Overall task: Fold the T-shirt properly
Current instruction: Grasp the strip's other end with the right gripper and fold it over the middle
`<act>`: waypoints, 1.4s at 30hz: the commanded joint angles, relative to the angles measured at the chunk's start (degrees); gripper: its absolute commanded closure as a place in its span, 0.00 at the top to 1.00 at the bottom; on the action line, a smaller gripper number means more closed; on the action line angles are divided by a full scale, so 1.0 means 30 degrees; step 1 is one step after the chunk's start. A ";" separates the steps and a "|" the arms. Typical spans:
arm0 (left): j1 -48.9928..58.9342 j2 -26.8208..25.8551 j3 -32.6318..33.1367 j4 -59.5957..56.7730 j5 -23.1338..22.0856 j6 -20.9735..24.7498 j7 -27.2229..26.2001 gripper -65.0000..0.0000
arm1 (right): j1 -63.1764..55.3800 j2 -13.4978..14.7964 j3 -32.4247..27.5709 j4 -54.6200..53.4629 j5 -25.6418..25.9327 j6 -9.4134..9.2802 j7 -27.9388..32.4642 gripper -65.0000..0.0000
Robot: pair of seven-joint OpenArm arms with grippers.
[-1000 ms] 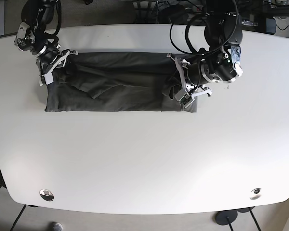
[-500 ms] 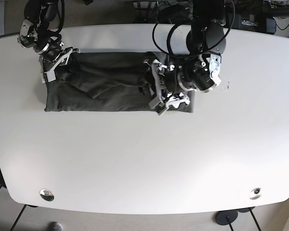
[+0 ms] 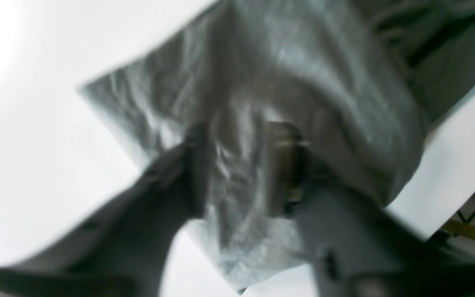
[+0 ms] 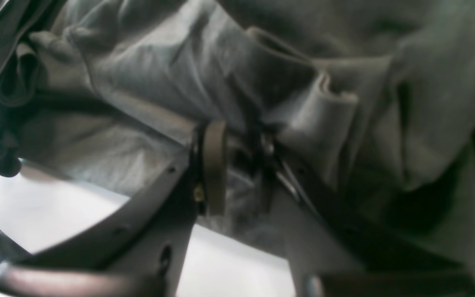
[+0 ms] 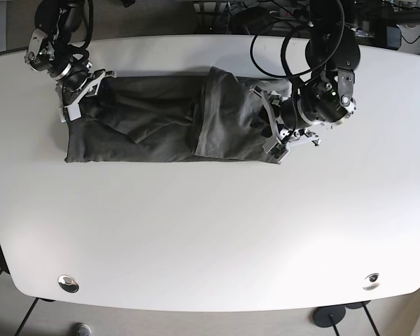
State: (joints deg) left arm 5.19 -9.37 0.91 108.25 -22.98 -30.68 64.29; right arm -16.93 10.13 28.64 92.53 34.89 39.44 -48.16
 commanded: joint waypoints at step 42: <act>0.1684 0.0441 -0.1753 -0.4331 -0.0237 0.0042 -0.6325 0.11 | 0.4866 -0.0666 0.4826 -0.4690 0.0368 0.0186 -0.4913 0.02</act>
State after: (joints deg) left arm 10.87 -7.90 -4.29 94.32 -23.11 -30.44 46.41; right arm -2.68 7.46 43.13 77.95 37.32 40.27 -62.00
